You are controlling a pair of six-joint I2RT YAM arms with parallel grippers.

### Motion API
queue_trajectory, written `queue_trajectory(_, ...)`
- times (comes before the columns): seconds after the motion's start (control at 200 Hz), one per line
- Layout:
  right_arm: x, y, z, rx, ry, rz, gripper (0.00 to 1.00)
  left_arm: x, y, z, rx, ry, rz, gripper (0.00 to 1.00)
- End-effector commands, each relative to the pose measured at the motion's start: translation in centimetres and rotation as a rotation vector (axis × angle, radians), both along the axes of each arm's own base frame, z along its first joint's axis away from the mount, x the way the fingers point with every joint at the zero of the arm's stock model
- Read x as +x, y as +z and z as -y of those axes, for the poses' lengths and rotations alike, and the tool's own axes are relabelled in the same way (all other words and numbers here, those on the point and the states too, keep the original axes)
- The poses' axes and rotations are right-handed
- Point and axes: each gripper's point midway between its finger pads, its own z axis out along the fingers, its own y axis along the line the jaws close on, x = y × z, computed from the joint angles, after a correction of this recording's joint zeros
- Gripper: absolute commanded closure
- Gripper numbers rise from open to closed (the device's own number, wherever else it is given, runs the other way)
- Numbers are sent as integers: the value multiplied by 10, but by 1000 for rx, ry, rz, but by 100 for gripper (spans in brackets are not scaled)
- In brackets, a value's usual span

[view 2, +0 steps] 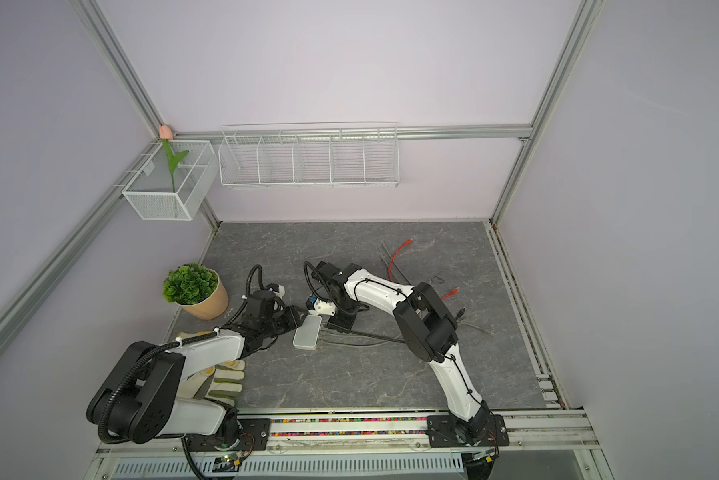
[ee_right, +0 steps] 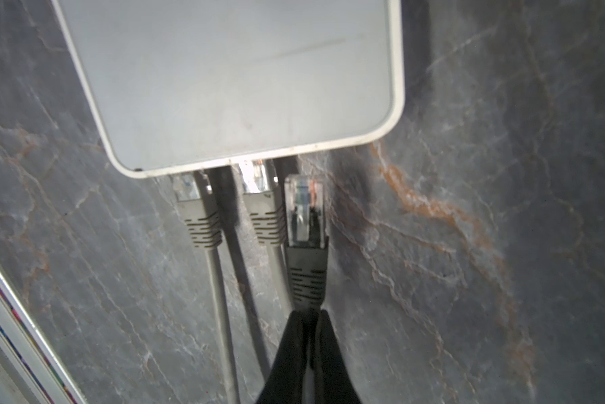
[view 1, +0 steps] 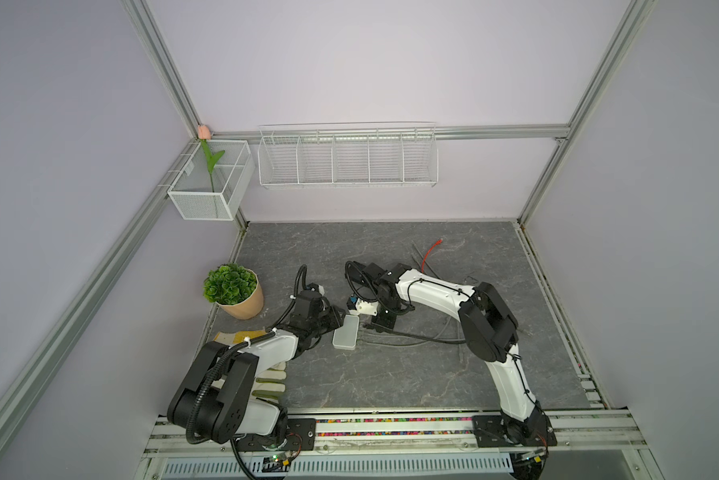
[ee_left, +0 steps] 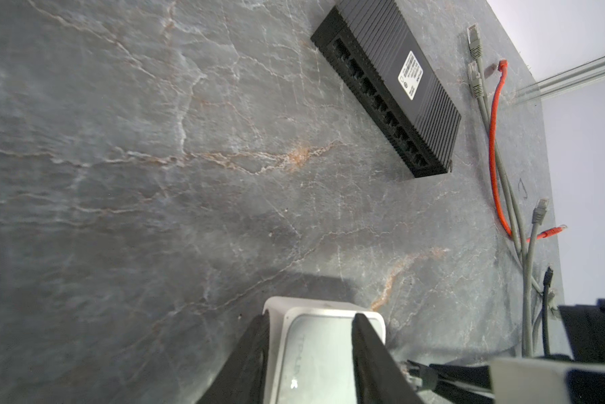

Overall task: Insert the plug into the switch port
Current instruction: 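Push black plug into white switch port beside the grey plugs with right gripper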

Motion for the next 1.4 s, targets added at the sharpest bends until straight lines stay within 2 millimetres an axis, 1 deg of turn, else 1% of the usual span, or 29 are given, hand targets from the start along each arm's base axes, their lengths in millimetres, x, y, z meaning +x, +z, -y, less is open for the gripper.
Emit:
queue_trajectory(0.0,-1,-3,2,-11,14,-22,93,1,-3,-1,7,-9,9,60)
queue_trajectory(0.32,4,-6,-2,-16,12,-22,93,0,-10,0,2,-14,-6,60)
queue_trajectory(0.75,8,-9,-6,-22,16,-26,93,-2,-11,3,-13,-29,-9,62)
queue_trajectory(1.09,8,-14,-5,-37,16,-34,93,-2,-11,4,-12,-33,-9,64)
queue_trajectory(1.21,9,-12,-7,-25,15,-32,93,-2,-10,5,-16,-38,-8,64)
queue_trajectory(1.395,11,-5,-12,0,15,-26,93,-3,-14,5,-17,-40,-18,65)
